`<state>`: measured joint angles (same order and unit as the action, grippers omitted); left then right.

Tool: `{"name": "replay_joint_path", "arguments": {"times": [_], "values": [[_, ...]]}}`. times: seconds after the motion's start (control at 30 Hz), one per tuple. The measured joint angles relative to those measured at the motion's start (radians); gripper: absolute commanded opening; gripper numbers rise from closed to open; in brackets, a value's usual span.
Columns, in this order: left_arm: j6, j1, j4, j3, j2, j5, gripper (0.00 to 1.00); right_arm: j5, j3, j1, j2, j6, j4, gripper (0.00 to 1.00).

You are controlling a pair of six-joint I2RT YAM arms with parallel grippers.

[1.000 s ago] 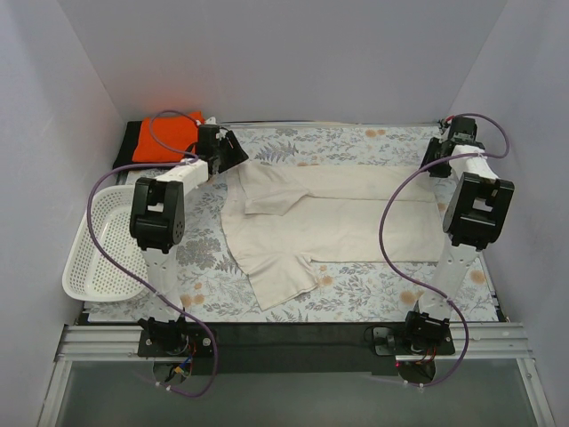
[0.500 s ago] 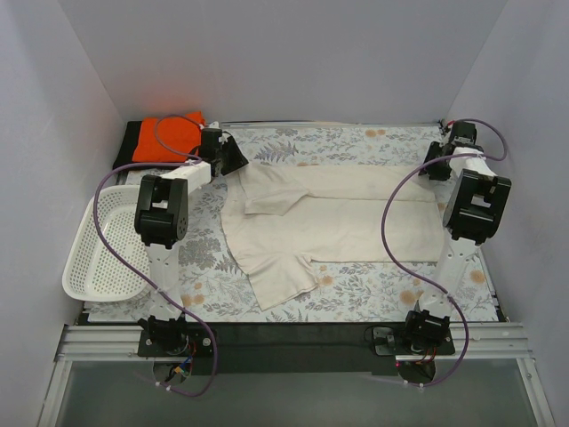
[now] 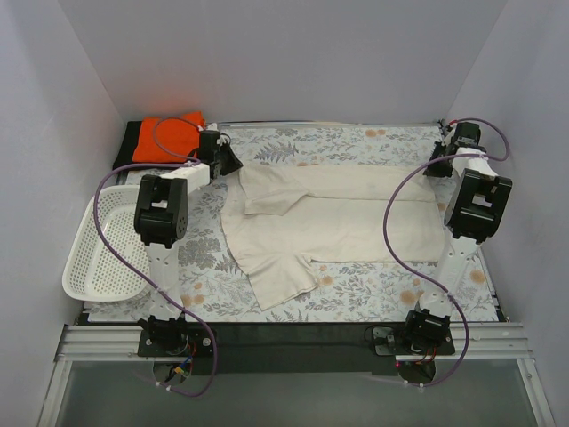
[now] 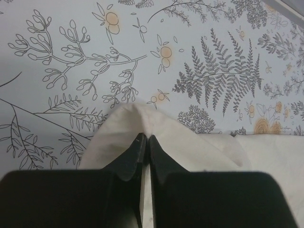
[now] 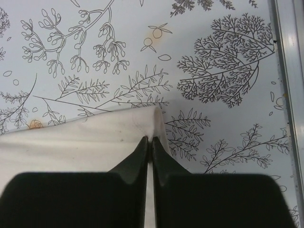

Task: Fold and stack the t-shirts
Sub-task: Fold the tshirt

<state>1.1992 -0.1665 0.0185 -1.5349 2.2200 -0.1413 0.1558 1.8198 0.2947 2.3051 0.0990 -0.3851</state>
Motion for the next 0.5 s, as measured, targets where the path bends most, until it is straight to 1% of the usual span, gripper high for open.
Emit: {"name": "replay_joint_path", "arguments": {"times": [0.03,0.07,0.37,0.5], "values": [[-0.002,0.003,0.005,0.004,0.000,0.000,0.01,0.006,0.002,0.002,0.002,0.001,0.000,0.01],[-0.002,0.006,0.006,0.007,0.000,0.000,0.00,0.009,0.004,0.003,0.004,0.001,0.000,0.01],[-0.006,0.051,0.015,0.046,0.001,0.005,0.00,0.014,0.033,0.013,0.013,-0.006,-0.010,0.01],[-0.003,0.066,0.027,0.057,0.001,-0.018,0.00,0.017,0.060,0.014,0.030,-0.016,-0.008,0.01]]}}
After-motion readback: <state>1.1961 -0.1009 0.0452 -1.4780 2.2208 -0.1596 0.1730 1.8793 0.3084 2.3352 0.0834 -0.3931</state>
